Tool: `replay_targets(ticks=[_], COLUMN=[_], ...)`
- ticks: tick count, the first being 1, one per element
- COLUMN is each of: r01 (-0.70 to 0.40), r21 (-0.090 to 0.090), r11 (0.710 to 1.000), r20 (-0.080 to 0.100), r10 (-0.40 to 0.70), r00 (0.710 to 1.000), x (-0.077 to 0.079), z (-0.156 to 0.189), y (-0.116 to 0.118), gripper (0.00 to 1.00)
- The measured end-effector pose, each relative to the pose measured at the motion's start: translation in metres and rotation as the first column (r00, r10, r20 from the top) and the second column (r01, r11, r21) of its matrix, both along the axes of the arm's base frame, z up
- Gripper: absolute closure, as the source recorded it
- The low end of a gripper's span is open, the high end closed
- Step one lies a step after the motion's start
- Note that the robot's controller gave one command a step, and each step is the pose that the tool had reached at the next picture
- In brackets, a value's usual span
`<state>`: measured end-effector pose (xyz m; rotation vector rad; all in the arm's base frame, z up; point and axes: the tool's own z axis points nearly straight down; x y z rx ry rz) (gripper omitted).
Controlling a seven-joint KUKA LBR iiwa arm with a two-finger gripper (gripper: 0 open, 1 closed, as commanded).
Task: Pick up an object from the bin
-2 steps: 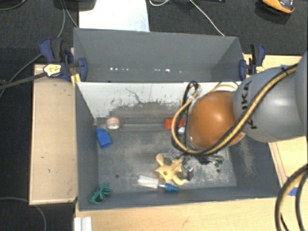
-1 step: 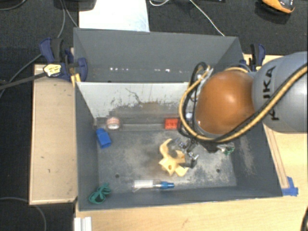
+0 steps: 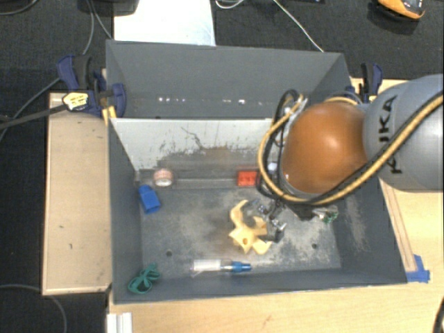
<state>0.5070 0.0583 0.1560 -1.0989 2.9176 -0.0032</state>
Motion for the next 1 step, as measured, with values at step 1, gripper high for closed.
replay_targets(ticks=[1], r01=[0.028], r21=[0.003], r11=[1.0], r20=[0.003], r10=[-0.028], r00=[1.0], x=[0.0169], z=[0.1263], y=[0.0264], gripper=[1.0])
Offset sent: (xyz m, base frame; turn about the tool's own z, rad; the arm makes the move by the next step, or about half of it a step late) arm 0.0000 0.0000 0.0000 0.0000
